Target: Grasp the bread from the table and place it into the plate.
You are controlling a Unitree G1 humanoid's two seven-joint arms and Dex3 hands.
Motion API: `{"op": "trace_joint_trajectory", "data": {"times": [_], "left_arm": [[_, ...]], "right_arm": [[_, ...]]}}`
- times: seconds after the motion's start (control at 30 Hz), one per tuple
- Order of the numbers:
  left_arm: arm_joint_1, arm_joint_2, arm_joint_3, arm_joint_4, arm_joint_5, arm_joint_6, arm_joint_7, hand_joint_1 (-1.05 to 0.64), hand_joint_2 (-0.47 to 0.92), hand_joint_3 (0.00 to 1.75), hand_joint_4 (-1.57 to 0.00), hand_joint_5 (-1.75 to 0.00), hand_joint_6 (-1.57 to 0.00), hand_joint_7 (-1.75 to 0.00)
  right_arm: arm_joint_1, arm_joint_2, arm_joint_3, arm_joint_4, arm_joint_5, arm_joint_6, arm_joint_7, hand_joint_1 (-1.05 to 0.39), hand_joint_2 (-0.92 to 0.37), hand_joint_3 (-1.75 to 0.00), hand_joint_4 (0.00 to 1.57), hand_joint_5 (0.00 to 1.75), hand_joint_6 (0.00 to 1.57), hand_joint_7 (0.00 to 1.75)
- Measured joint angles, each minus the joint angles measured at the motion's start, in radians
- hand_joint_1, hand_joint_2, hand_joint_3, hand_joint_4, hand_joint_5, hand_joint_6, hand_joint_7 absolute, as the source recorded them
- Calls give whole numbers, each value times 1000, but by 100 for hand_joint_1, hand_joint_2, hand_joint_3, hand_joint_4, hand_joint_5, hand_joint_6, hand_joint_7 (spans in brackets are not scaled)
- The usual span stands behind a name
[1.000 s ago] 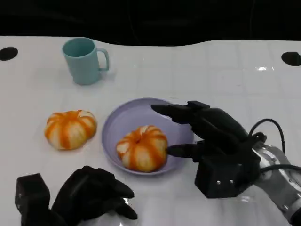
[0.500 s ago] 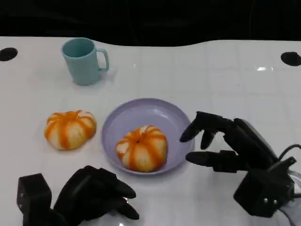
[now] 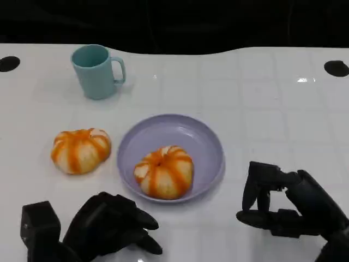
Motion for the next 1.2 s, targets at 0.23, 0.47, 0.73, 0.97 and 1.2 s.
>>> {"op": "trace_joint_trajectory", "data": {"times": [0.23, 0.47, 0.73, 0.97, 1.2], "left_arm": [[0, 0, -4, -2, 1, 3, 2, -105, 76, 0, -157, -21, -156, 0], [-1, 0, -9, -3, 0, 9, 10, -105, 76, 0, -157, -19, -155, 0], [-1, 4, -9, -10, -1, 11, 11, -105, 76, 0, -157, -20, -156, -1], [-1, 9, -9, -12, -2, 11, 10, -105, 76, 0, -157, -21, -157, -1], [-1, 10, -8, -11, -1, 12, 10, -105, 76, 0, -157, -21, -156, 0]], "right_arm": [[90, -7, -16, -68, 17, 5, 25, -40, -92, -17, 81, 175, 66, 175], [169, -11, -44, -134, 64, 24, 50, -40, -92, -19, 80, 175, 64, 175], [191, 9, -47, -139, 96, 34, 50, -43, -92, -23, 82, 175, 67, 175], [196, 49, -47, -122, 123, 42, 48, -44, -92, -25, 83, 175, 65, 175], [193, 66, -47, -83, 118, 22, 38, -45, -92, -25, 84, 175, 66, 175]]}}
